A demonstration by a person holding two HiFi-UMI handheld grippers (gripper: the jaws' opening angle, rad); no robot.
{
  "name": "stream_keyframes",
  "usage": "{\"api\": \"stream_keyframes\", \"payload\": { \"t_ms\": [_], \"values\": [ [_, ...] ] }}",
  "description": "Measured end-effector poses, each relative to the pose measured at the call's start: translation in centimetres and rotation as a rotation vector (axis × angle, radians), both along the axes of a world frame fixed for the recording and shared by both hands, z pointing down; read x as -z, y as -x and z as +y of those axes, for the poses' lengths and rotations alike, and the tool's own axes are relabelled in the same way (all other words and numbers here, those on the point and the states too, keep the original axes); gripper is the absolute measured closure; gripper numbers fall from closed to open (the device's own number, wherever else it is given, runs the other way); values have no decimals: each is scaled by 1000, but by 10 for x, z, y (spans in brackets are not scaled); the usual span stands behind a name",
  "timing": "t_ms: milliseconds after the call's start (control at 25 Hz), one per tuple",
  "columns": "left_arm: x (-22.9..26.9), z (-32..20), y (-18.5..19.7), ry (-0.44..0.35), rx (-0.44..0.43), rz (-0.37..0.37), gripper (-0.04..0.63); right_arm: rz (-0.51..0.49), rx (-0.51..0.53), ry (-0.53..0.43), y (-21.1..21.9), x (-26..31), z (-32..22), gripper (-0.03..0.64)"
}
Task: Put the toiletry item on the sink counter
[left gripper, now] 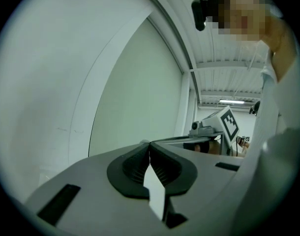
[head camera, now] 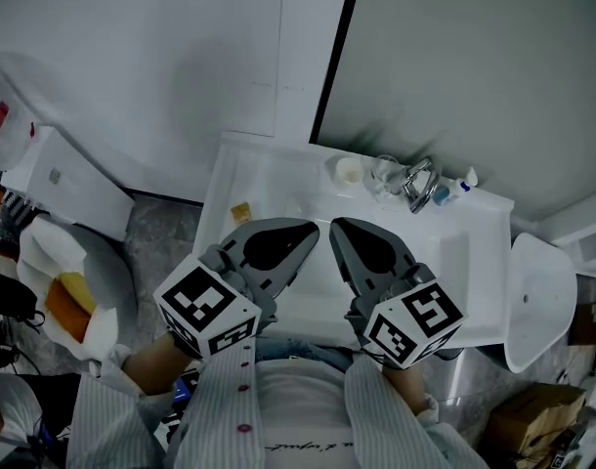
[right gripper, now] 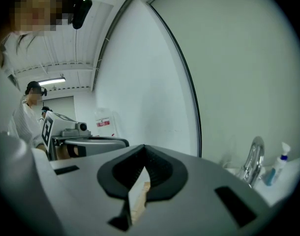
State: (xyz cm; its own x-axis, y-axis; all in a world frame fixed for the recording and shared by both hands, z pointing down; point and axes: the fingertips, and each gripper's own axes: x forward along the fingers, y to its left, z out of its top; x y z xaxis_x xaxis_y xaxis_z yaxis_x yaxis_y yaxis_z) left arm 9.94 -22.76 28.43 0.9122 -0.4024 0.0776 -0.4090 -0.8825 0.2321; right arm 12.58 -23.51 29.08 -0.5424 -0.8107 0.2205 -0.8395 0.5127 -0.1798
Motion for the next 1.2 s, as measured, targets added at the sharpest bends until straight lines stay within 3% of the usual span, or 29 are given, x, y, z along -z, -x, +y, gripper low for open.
{"api": "stream_keyframes", "payload": {
  "t_ms": [320, 1200],
  "values": [
    [-10, 6, -3, -6, -27, -32, 578, 3, 14, 11, -4, -4, 2, 607],
    [-16, -5, 9, 11, 4, -42, 578, 15, 49, 31, 9, -14, -7, 607]
  ]
}}
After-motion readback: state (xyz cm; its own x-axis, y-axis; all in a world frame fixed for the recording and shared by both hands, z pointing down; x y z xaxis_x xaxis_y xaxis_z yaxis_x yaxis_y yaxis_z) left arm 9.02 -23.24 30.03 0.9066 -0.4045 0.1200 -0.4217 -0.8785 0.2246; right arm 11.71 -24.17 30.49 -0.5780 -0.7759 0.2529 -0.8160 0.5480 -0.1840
